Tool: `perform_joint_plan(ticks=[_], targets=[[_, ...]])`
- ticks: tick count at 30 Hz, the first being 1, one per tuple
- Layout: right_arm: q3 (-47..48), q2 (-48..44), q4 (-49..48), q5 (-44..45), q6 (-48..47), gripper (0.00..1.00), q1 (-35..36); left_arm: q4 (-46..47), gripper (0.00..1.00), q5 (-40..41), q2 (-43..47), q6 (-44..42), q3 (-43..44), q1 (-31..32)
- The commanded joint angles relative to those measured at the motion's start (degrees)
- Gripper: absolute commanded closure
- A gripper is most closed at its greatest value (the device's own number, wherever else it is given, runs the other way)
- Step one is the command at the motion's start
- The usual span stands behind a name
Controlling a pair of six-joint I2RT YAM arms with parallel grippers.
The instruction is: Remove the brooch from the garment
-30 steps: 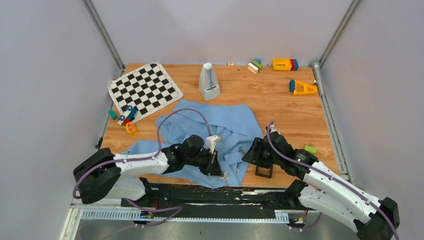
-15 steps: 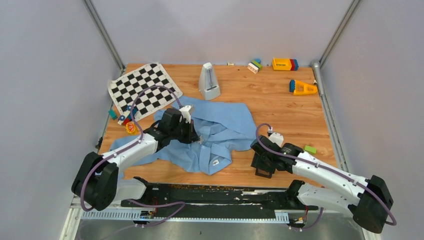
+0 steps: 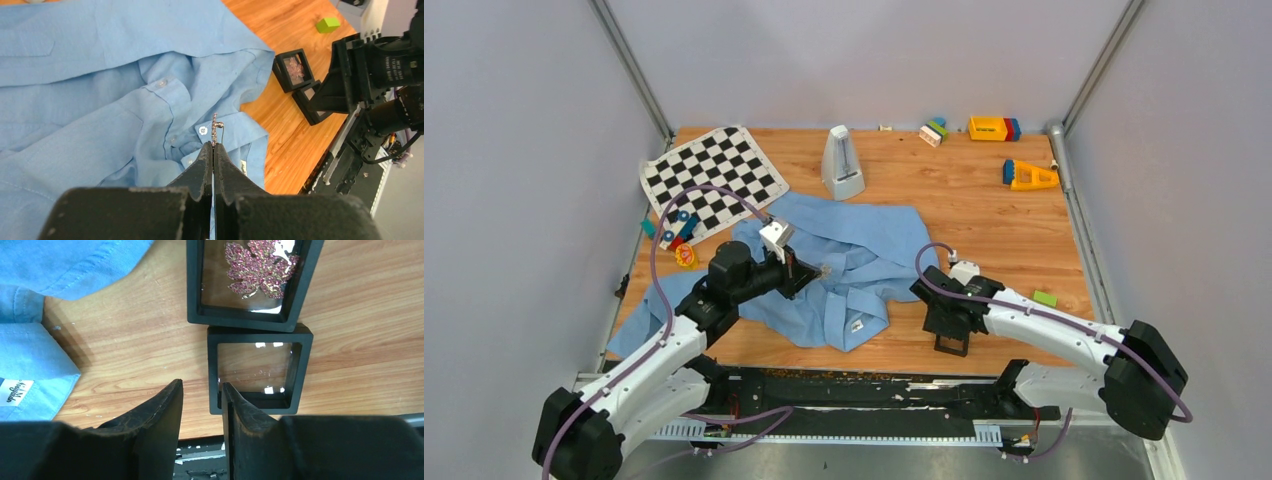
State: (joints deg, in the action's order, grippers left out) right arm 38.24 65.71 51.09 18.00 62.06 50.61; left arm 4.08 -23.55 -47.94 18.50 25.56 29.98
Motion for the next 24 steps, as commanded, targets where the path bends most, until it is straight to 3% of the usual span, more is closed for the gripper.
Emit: perform_joint_plan(ticks=[1,24], targets=[[2.6,2.0,-2.4,1.8,-0.7,0.65,0.4,4.5,1.00,-1.0,1.0,-1.6,-0.6,0.2],[-0.8,2.5,-2.8,2.2,-0.2,0.71,0.4,4.7,1.00,-3.1,-2.5,-1.8,0.4,0.2]])
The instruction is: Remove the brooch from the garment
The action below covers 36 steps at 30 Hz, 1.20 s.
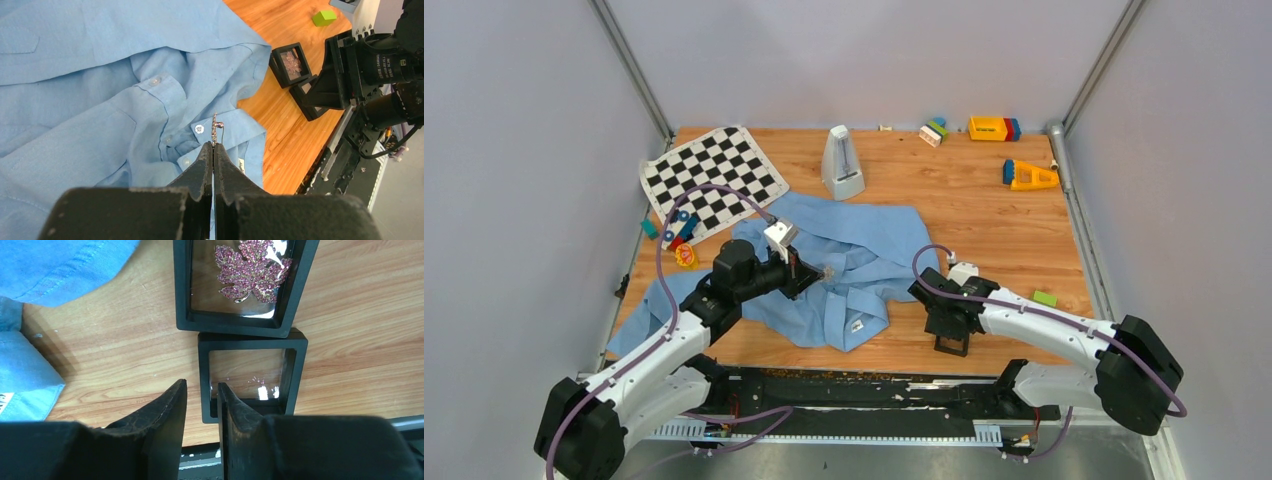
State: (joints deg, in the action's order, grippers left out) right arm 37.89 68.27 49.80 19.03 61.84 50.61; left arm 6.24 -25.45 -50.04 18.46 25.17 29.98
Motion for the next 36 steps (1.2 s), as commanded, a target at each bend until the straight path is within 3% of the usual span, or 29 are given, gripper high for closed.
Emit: perform_joint_plan(ticks=[1,16,21,26,31,36], targets=[[-0.4,0.0,-1.7,1.0,-0.1,0.72,0.4,2.5,1.00,-1.2,-0.4,-1.7,0.8,0.2],[-0.4,2.2,-2.9,-0.8,-1.8,0.86,0.4,2.3,1.00,-1.7,-1.5,-1.9,1.1,0.1],[-0.1,-0.1,-3.0,-2.1,-2.8,1.00,0.4,2.5,1.00,-1.9,-1.7,-1.9,1.1,0.2],[0.9,-4.3,-4.6,-7.1,-7.1,1.00,0.4,3.7,1.00,-3.6,-2.0,-1.5,0.8,0.2],[-2.2,-12.2,-15.0,-17.5,-11.8,1.00,0.3,5.8,1.00,-4.1,-2.3,-2.1,0.4,3.1],[-10.2,-19.1,-34.5,-33.0,-12.3,1.00,-2.1,5.1,1.00,4.2,-2.0,-8.5,1.0,15.0]])
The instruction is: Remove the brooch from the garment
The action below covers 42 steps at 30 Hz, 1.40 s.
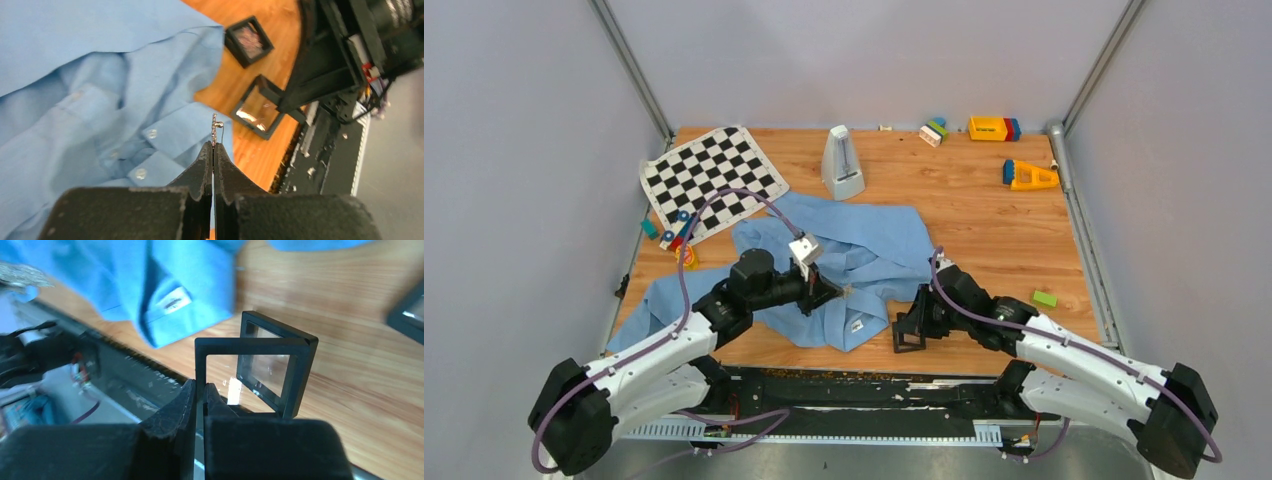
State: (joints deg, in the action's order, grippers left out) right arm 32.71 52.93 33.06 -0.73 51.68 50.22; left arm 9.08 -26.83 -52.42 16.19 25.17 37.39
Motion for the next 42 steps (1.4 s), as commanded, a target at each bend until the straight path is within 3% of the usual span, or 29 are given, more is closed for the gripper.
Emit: perform_joint_plan(ticks=[1,8,14,21,23,28,30,33,37,39,42], targets=[[-6.4,-4.6,-20.4,-14.7,-1.6,1.00,-2.5,2.5,1.00,8.6,0.5,-6.9,1.0,8.8],[-14.0,-4.3,-35.1,-26.3,2.7,1.00,-10.9,8.5,1.00,26.6,-2.7,-14.8,-0.6,20.1],[-21.3,-3.0,-50.0,-35.6,7.3,1.00,-19.4,17.3,1.00,33.5,-11.8,-15.8,-0.4,21.7],[-21.7,-0.2,-51.1,-37.8,6.9,1.00,-23.8,18.0,1.00,40.2,-20.2,-13.8,3.3,23.1],[-21.7,0.9,-51.3,-38.6,7.0,1.00,-25.0,19.9,1.00,40.9,-20.2,-11.2,2.7,23.2],[-22.5,2.6,-53.3,-40.6,7.7,1.00,-26.6,23.5,1.00,54.6,-14.3,-3.9,-1.5,23.2],[-22.5,2.8,-53.3,-40.7,7.5,1.00,-27.0,27.5,1.00,54.2,-11.0,-4.2,-5.8,23.2],[-22.2,3.0,-52.9,-41.5,7.3,1.00,-27.4,41.1,1.00,46.4,-10.1,-9.1,-11.2,23.1],[-21.6,2.7,-51.6,-41.9,7.2,1.00,-28.0,34.0,1.00,30.8,-12.7,-19.0,-5.6,23.2],[-21.4,2.5,-51.0,-42.0,7.3,1.00,-28.3,30.1,1.00,26.7,-14.9,-22.6,-1.7,23.2],[-21.3,2.0,-49.9,-42.1,7.3,1.00,-28.7,36.2,1.00,25.5,-15.6,-25.1,-3.3,23.3]])
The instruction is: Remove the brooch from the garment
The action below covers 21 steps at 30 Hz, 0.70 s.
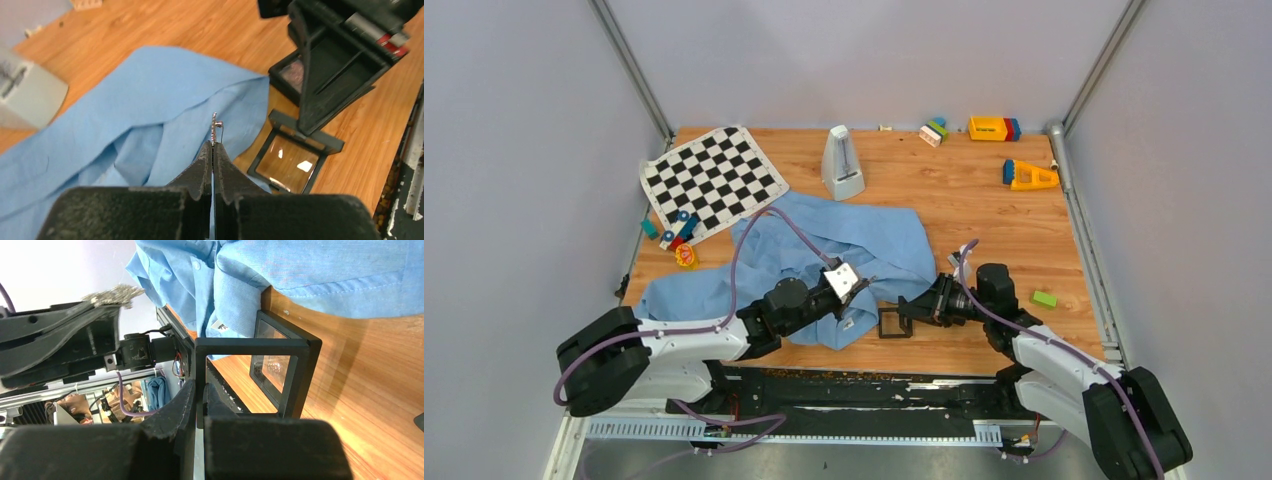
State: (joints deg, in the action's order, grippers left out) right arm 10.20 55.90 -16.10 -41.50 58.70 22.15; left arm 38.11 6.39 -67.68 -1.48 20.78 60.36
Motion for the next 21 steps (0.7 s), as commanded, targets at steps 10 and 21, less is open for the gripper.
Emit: perform_joint_plan(ticks=[10,21], targets=[[0.4,0.4,-1.7,-3.3,0.4,1.00,-1.8,25.6,1.00,-15.6,-12.0,-24.9,-7.4,1.1],[-0.2,1.4,-2.7,-4.7,0.7,1.00,-1.9,25.4,1.00,-19.5,-16.8,-26.3,-4.6,1.8]])
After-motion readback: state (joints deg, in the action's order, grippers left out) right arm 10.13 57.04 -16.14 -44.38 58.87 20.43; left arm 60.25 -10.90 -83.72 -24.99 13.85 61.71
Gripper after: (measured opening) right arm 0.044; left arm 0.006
